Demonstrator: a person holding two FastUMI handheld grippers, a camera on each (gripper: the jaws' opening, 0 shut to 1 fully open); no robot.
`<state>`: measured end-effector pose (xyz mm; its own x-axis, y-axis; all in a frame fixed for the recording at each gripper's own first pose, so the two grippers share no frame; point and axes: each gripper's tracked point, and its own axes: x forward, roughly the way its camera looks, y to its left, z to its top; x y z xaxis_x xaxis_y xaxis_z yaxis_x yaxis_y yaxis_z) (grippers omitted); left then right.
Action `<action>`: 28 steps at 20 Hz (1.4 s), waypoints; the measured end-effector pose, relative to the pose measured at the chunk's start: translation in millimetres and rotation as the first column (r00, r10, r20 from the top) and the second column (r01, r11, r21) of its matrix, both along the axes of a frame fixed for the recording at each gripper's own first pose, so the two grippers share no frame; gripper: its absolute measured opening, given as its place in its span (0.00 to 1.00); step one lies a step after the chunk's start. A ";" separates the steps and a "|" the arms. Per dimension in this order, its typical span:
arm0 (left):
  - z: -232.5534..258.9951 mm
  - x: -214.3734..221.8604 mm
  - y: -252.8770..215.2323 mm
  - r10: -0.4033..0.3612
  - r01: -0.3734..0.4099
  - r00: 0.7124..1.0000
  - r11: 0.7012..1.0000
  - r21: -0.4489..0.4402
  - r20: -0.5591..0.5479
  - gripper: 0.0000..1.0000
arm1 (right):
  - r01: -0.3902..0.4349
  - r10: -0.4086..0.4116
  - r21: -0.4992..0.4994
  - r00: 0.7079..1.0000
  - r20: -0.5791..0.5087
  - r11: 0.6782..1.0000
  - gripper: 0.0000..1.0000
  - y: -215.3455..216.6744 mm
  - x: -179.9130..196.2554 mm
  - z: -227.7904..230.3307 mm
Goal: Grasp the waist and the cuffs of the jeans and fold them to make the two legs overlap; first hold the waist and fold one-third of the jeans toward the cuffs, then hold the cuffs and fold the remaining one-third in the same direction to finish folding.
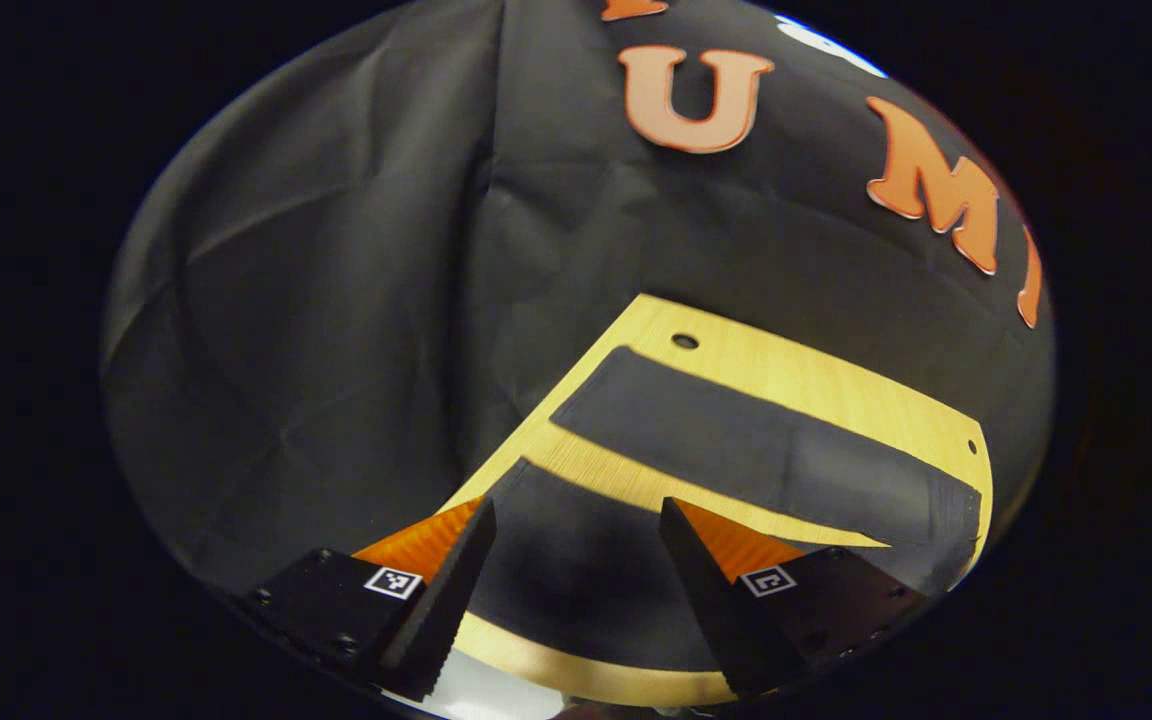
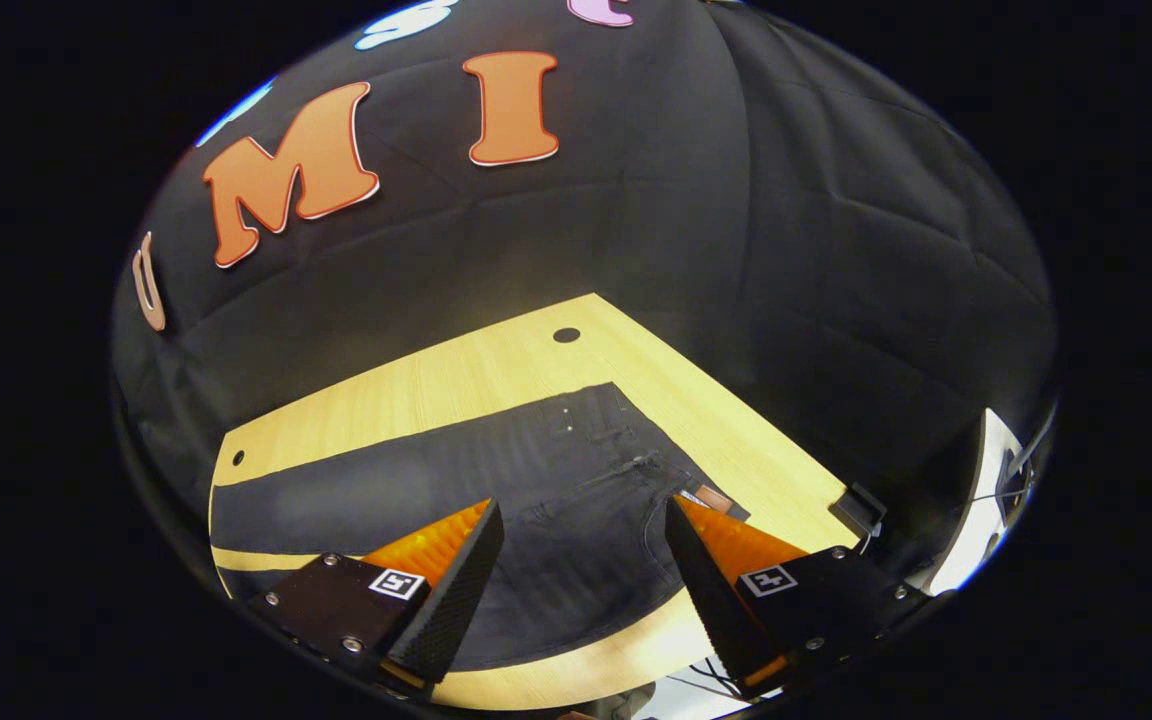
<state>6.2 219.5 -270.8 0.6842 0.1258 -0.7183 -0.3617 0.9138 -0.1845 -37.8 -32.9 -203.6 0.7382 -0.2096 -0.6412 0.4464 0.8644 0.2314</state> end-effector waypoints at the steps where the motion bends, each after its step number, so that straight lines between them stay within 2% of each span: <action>1: -16.9 -7.8 6.5 0.027 -0.030 0.996 0.999 -0.037 -0.082 0.99 | 0.006 -0.006 0.006 1.000 -0.023 1.000 0.98 0.4 -2.4 -4.2; 4: -61.7 -18.1 0.1 0.039 -0.091 0.962 0.979 -0.183 -0.269 0.99 | 0.025 -0.020 0.054 0.996 -0.085 0.998 0.99 4.5 -4.4 -18.0; 6: -77.1 -30.4 2.1 0.061 -0.150 0.933 0.961 -0.231 -0.355 0.99 | 0.043 -0.030 0.091 0.990 -0.135 0.995 0.99 0.6 -9.2 -33.4; 12: -99.9 -38.7 4.7 0.142 -0.324 0.845 0.903 -0.282 -0.516 0.98 | 0.053 -0.002 0.194 0.967 -0.254 0.980 0.99 -7.7 8.0 -85.9; 15: -115.4 -47.1 7.9 0.153 -0.376 0.787 0.887 -0.268 -0.598 0.98 | 0.054 0.020 0.225 0.949 -0.313 0.973 0.98 -15.1 14.4 -107.0; 19: -143.3 -43.3 15.4 0.187 -0.440 0.723 0.867 -0.234 -0.665 0.99 | 0.074 0.021 0.233 0.924 -0.382 0.970 0.98 -31.9 17.7 -128.4; 21: -148.5 -47.2 12.6 0.195 -0.472 0.699 0.848 -0.240 -0.688 0.98 | 0.096 0.013 0.246 0.914 -0.405 0.965 0.98 -39.1 18.1 -137.3; 25: -149.9 -40.9 9.3 0.214 -0.505 0.682 0.829 -0.239 -0.699 0.97 | 0.148 -0.020 0.245 0.888 -0.459 0.958 0.97 -58.3 12.0 -156.8; 28: -150.6 -39.7 9.4 0.212 -0.519 0.671 0.819 -0.246 -0.711 0.93 | 0.193 -0.051 0.219 0.849 -0.526 0.957 0.98 -71.0 -0.4 -175.7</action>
